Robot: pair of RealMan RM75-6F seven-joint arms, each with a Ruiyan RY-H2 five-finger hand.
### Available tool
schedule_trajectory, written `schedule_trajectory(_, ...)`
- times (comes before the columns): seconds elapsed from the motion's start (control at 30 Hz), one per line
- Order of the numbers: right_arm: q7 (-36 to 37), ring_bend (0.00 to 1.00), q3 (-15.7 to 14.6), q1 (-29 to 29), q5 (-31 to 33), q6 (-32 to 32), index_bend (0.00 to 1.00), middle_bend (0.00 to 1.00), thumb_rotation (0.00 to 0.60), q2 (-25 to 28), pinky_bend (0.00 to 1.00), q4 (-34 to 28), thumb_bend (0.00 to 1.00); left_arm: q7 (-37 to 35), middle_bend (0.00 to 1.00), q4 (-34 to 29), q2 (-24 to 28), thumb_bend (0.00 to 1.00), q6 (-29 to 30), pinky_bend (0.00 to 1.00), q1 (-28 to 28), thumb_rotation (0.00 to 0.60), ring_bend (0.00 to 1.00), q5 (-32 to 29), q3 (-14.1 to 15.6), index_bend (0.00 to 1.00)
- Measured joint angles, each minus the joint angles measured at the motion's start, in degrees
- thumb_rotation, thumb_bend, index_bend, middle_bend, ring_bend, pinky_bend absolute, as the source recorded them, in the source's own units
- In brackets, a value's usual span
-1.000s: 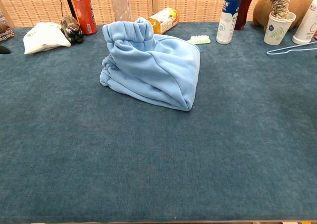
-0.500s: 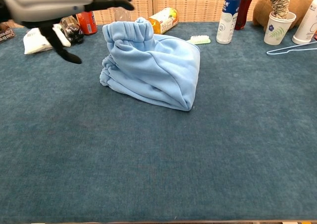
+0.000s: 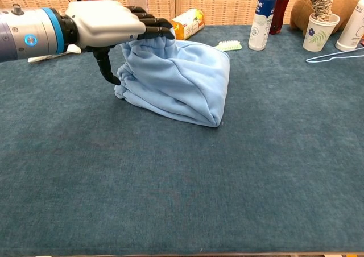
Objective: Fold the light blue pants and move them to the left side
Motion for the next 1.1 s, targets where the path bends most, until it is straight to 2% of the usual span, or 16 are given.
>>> schedule_trajectory(0.27, -0.45, 0.00, 0.77, -0.02, -0.76, -0.36, 0.00, 0.00, 0.600, -0.03, 0.00, 0.68, 0.00, -6.54, 0.00, 5.68, -2.85, 0.02, 3.93, 0.00, 1.90, 0.597, 0.00, 0.08, 2.34, 0.00)
schedule_trajectory(0.63, -0.49, 0.00, 1.37, -0.05, -1.55, -1.55, 0.00, 0.00, 0.600, -0.30, 0.00, 1.08, 0.00, -19.29, 0.00, 21.50, -11.65, 0.02, 10.66, 0.00, 3.32, 0.593, 0.00, 4.12, 5.53, 0.00)
schedule_trajectory(0.87, -0.09, 0.00, 1.65, -0.37, -1.96, -1.39, 0.00, 0.00, 0.600, -0.09, 0.00, 1.13, 0.00, -21.16, 0.00, 27.76, -17.16, 0.02, 13.37, 0.00, 2.95, 0.594, 0.00, 5.56, 6.39, 0.00)
schedule_trajectory(1.1, 1.02, 0.00, 1.77, -0.76, -2.32, -1.33, 0.00, 0.00, 0.600, 0.26, 0.00, 1.52, 0.00, -20.79, 0.00, 31.64, -20.84, 0.02, 14.69, 0.00, 2.24, 0.600, 0.00, 4.98, 5.73, 0.00)
